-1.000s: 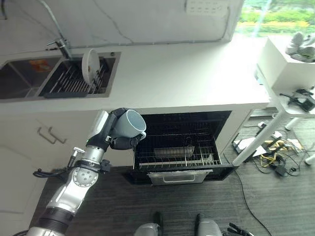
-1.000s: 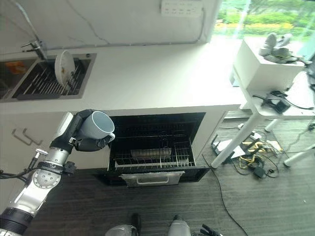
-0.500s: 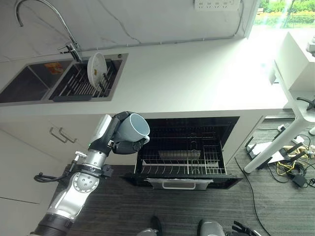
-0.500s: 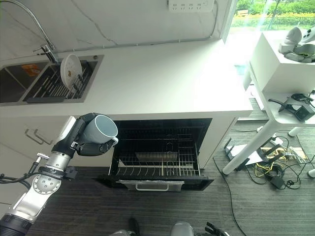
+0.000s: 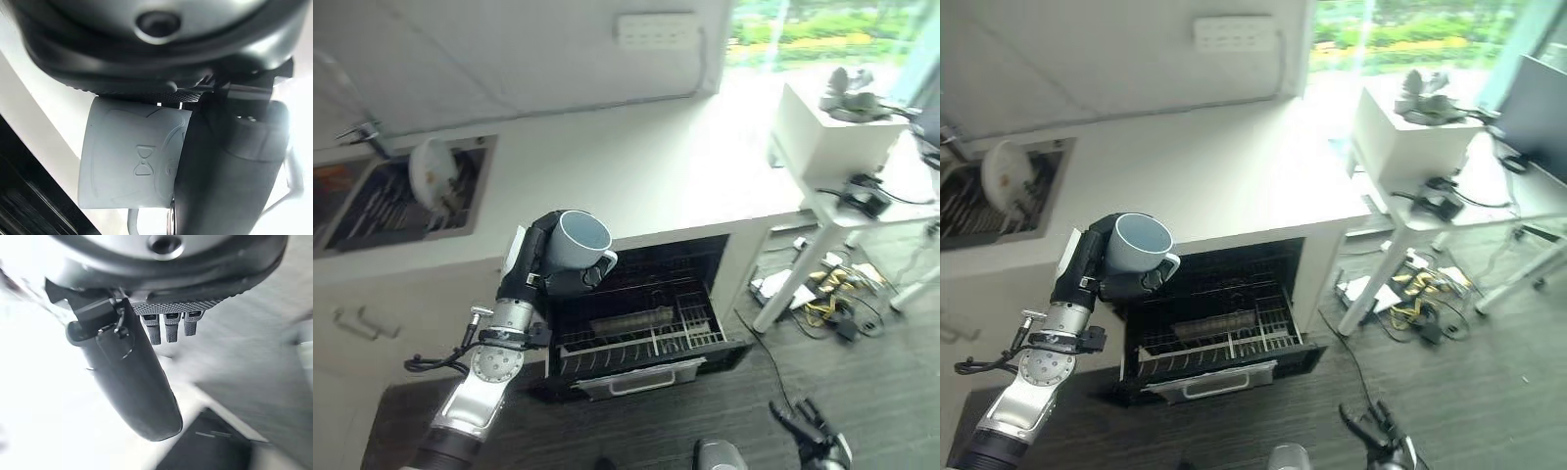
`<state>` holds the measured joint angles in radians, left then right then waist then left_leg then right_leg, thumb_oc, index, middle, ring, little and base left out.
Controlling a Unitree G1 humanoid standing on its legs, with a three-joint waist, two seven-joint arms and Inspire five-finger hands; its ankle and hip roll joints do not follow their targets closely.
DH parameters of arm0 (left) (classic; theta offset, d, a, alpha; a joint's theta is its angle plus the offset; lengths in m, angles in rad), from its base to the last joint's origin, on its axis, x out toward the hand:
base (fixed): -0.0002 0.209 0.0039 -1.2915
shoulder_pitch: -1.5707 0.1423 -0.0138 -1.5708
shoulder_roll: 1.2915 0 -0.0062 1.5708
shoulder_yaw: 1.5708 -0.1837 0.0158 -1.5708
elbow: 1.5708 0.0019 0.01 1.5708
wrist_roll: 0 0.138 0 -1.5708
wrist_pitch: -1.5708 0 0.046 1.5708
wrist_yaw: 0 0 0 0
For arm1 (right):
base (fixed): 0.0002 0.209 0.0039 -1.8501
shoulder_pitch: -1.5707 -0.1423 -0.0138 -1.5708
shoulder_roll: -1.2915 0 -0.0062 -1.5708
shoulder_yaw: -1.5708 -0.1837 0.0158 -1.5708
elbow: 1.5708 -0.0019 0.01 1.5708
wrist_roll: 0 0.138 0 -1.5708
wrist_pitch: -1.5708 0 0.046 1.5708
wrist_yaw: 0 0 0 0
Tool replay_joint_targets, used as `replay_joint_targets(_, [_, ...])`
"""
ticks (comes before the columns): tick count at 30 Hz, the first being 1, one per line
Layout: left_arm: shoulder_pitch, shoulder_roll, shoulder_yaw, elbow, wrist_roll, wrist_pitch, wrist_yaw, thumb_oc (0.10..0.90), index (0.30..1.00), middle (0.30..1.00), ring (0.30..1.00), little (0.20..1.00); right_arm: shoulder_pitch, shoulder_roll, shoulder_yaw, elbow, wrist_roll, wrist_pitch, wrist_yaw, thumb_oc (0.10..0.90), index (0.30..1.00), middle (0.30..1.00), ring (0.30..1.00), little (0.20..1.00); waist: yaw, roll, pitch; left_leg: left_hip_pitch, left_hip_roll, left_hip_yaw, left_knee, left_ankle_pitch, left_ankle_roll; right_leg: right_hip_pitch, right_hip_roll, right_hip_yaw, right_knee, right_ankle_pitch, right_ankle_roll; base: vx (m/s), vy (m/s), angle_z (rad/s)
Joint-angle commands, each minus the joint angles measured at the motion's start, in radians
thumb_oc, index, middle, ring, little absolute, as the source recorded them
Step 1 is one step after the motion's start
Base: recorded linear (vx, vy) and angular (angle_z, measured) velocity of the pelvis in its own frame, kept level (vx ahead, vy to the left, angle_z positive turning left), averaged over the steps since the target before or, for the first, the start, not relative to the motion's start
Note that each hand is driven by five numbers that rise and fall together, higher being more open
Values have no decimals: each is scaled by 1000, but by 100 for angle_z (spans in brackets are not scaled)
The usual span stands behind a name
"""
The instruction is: Place the dishes in the dishwasher.
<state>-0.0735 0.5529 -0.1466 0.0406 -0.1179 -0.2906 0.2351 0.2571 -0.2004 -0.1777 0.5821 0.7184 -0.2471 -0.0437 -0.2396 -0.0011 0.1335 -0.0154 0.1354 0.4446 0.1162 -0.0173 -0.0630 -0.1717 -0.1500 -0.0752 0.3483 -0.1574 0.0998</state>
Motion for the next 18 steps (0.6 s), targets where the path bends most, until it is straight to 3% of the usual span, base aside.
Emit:
replay_joint_targets(1, [-97,-40,106,-33,-92,-147,94,400,300,300,300,300,52,-63,-41,-194,-121,-164,-103,800,900,900,900,900,-22,-15,-16,4,2,-52,184,-248,57,3,-68,-26,-48,39,105,7,33,-83])
replay_joint_targets(2, [-94,-46,107,-31,-89,-151,102,400,300,300,300,300,57,-64,-43,-219,-128,-169,-113,800,900,900,900,900,-25,-17,-16,7,0,-48,184,-250,58,1,-68,-21,-48,41,105,9,46,-95])
replay_joint_targets(3, [-80,-72,118,-26,-73,-159,186,400,300,300,300,300,86,-89,-65,-358,-163,-199,-153,800,900,900,900,900,-46,-25,-15,27,-6,-21,184,-258,66,-10,-69,-2,-48,55,108,8,35,-71])
replay_joint_targets(6, [-70,-103,123,-20,-18,-188,283,400,300,300,300,300,106,-108,-86,-467,-192,-198,-177,800,900,900,900,900,-59,-31,-15,43,-12,-2,184,-266,72,-19,-70,12,-48,66,111,8,24,-73])
replay_joint_targets(9, [-72,-137,125,-43,94,-172,445,400,300,300,300,300,114,-156,-108,-654,-205,-198,-163,800,900,900,900,900,-76,-44,-14,68,-21,26,184,-279,80,-35,-75,21,-48,85,115,-2,21,-45])
replay_joint_targets(11, [-81,-143,118,-46,129,-171,488,400,300,300,300,300,110,-165,-107,-695,-213,-217,-149,800,900,900,900,900,-77,-37,-15,84,-22,14,184,-309,79,-26,-73,24,-48,70,126,87,66,-75])
replay_joint_targets(14, [-106,-164,95,-57,225,-179,568,400,300,300,300,300,77,-185,-76,-832,-152,-248,-14,800,900,900,900,900,-82,-38,-20,94,-22,26,184,-317,80,-30,-74,22,-48,77,129,46,35,-46])
replay_joint_targets(16, [-108,-166,75,-78,280,-165,628,400,300,300,300,300,31,-209,-23,-916,-128,-236,122,800,900,900,900,900,-63,-39,-24,96,-25,25,184,-317,79,-29,-81,9,-48,77,127,-34,-32,2])
replay_joint_targets(18, [-104,-170,60,-83,276,-163,612,400,300,300,300,300,-19,-223,34,-960,-130,-200,170,800,900,900,900,900,-44,-50,-28,81,-25,34,184,-287,76,-35,-90,-11,-48,94,115,-59,-89,33])
